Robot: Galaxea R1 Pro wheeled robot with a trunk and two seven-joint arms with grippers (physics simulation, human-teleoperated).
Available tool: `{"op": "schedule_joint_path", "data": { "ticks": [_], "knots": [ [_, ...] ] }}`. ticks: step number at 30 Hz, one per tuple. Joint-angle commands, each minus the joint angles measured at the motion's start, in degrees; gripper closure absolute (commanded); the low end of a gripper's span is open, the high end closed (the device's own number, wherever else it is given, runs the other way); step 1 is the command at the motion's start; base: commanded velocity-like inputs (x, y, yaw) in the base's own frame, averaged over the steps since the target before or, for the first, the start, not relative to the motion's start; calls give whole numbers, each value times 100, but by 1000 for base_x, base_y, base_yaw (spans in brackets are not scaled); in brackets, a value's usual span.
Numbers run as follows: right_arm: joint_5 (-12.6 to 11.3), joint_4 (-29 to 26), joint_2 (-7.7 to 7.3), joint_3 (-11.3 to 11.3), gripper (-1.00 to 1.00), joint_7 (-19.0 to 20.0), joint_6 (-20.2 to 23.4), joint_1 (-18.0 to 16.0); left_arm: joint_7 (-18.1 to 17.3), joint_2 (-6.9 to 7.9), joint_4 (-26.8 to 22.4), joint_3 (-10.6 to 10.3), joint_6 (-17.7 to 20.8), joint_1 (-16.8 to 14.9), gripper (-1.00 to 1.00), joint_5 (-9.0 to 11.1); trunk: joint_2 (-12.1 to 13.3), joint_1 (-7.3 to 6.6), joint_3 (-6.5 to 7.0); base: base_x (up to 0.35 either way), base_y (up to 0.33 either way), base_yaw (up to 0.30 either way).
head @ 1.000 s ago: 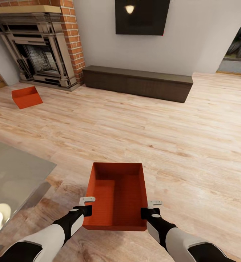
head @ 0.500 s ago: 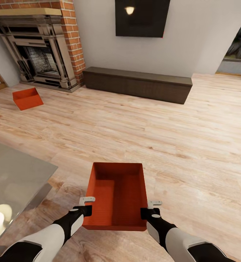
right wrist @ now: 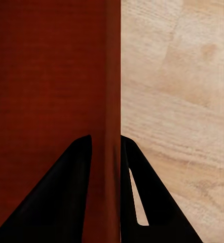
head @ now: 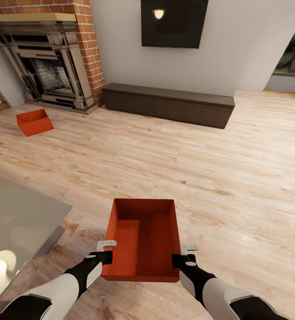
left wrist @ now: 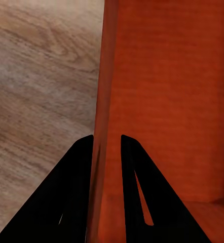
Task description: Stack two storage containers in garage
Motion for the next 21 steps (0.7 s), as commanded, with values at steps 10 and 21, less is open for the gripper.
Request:
{"op": "schedule_joint_path", "data": {
  "ticks": [10, 21],
  "knots": [
    [-13, -3, 8, -43, 100, 0, -42, -4, 136, -1, -10, 57, 32, 1, 100, -10, 401, -221, 177, 0, 0, 0],
    [-12, -3, 18, -48, 100, -42, -36, -4, 136, -1, -10, 57, 32, 1, 100, -10, 842, -462, 374, 0, 0, 0]
  ]
}}
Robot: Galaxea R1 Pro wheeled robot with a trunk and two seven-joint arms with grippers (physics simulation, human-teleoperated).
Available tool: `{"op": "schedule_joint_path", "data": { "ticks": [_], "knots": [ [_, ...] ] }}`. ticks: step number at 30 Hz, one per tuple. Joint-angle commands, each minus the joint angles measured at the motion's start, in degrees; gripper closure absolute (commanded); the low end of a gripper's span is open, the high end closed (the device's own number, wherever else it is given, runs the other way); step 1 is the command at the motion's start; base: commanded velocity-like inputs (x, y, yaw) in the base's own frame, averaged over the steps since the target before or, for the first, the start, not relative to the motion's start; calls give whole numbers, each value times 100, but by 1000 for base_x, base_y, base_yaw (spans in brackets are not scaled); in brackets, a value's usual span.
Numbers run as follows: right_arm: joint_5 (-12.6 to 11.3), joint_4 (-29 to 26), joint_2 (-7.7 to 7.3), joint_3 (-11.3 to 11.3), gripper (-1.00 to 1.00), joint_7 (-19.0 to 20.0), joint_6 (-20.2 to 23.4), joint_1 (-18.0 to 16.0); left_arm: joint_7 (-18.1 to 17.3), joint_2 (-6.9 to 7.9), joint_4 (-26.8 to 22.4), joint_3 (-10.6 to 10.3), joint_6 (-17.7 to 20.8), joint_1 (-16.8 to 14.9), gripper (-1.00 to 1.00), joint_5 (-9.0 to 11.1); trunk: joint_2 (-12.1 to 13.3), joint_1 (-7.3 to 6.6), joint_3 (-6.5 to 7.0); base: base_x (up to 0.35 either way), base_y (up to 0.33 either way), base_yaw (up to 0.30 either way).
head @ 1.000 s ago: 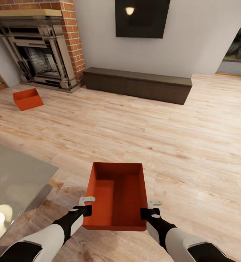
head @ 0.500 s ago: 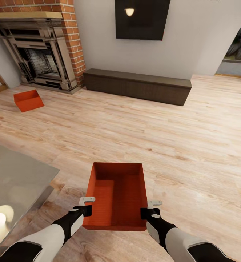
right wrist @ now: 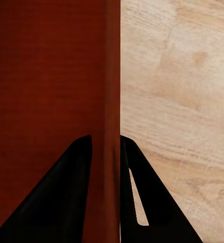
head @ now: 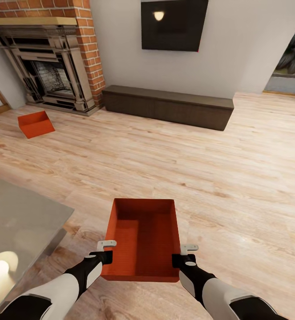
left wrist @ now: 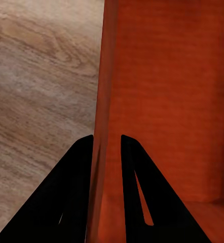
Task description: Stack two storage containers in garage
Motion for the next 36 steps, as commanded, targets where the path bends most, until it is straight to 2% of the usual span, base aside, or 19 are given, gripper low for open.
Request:
{"op": "schedule_joint_path", "data": {
  "ticks": [1, 20, 36],
  "knots": [
    [-33, 1, 13, -43, 100, -9, -32, -5, 135, -2, -3, 62, 33, 1, 100, -6, 40, -23, 15, 0, 0, 0],
    [-4, -1, 11, -34, 100, -6, 34, -5, 135, -3, -20, 62, 33, 1, 100, -6, 802, -440, 362, 0, 0, 0],
    [-15, 1, -7, -29, 100, 1, 23, -8, 135, -11, -38, 62, 33, 1, 100, -6, 1444, -792, 784, 0, 0, 0]
  ]
}}
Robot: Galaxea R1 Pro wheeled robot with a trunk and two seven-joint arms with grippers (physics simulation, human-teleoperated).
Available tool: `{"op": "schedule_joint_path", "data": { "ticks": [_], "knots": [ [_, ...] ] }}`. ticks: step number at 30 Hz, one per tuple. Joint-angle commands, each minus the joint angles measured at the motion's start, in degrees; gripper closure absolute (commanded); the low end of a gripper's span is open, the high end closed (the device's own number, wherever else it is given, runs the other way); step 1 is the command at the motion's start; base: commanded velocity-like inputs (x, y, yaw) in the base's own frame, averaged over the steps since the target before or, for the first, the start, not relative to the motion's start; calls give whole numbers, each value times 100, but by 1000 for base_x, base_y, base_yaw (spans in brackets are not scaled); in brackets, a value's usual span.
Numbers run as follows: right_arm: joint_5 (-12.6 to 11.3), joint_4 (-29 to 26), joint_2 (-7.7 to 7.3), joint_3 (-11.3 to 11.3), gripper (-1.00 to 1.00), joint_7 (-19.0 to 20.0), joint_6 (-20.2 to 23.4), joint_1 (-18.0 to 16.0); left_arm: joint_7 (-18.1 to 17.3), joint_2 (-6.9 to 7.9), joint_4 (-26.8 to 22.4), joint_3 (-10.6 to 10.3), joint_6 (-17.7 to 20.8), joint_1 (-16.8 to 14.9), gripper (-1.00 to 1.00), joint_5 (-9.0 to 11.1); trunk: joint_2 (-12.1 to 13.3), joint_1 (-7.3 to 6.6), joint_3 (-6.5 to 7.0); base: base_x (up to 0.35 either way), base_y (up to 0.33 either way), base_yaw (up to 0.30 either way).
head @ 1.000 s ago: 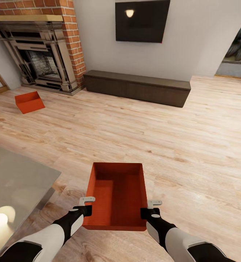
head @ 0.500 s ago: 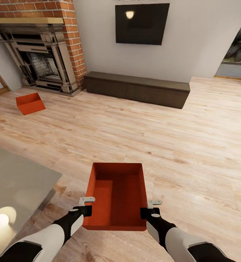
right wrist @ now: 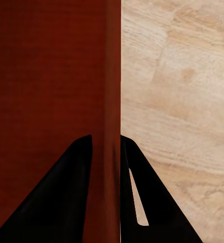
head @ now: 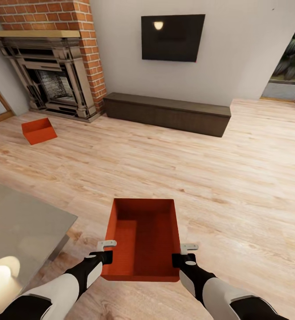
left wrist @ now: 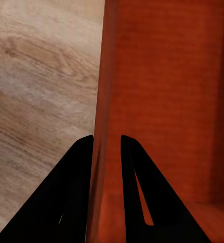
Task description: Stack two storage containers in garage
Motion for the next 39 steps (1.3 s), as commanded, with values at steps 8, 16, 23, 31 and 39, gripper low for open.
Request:
{"op": "schedule_joint_path", "data": {
  "ticks": [8, 16, 23, 31, 39],
  "knots": [
    [-111, 28, -19, 33, 100, -11, -25, 0, 105, -3, -44, 86, 31, -3, 100, -72, 320, -176, 213, 0, 0, 0],
    [-111, 29, -20, 36, 100, -11, -24, 0, 105, -3, -54, 93, 31, -3, 100, -72, 641, -352, 428, 0, 0, 0],
    [-111, 29, -19, 34, 100, -11, -27, 1, 105, -3, -55, 90, 31, -3, 100, -72, 922, -506, 617, 0, 0, 0],
    [-111, 29, -19, 36, 100, -10, -27, -2, 105, -3, -56, 92, 31, -3, 100, -72, 1243, -682, 833, 0, 0, 0],
    [-111, 29, -19, 32, 100, -11, -25, 0, 105, -3, -58, 94, 31, -3, 100, -72, 1564, -857, 1048, 0, 0, 0]
  ]
}}
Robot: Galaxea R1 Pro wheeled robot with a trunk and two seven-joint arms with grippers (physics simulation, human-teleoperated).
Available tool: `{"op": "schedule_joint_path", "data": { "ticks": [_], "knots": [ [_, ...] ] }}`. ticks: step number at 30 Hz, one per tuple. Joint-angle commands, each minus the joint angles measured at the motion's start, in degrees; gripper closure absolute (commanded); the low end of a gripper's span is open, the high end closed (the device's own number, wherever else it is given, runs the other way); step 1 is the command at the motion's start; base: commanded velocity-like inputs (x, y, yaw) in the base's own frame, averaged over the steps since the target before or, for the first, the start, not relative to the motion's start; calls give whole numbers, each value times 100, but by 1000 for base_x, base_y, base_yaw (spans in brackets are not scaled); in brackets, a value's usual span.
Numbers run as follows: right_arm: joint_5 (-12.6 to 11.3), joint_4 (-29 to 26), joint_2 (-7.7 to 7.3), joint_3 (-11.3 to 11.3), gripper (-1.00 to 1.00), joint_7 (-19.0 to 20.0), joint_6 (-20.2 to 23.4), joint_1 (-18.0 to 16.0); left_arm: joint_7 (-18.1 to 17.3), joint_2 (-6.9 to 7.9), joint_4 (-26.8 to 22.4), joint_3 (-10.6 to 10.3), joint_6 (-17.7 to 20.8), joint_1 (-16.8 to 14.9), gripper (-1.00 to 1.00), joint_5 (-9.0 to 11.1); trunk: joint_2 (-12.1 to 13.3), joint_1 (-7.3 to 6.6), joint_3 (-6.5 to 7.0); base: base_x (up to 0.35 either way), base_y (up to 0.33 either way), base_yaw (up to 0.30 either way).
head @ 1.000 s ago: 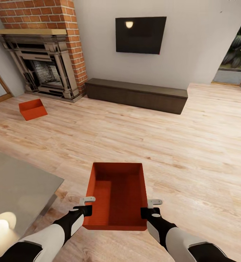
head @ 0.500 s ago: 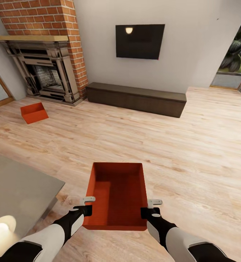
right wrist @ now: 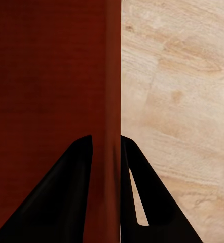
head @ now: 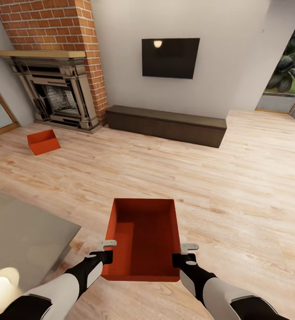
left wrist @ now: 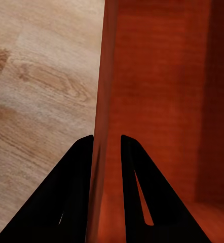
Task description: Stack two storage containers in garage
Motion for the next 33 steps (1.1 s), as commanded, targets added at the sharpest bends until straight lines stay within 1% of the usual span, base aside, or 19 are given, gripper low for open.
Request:
{"op": "schedule_joint_path", "data": {
  "ticks": [1, 33],
  "knots": [
    [-121, 35, -1, 61, 100, -61, -28, 1, 99, 1, -29, 107, -1, -5, 100, -81, 39, -22, 23, 0, 0, 0],
    [-121, 35, -4, 56, 100, -61, -29, -1, 99, 1, -45, 107, -1, -5, 100, -81, 1322, -725, 886, 0, 0, 0]
  ]
}}
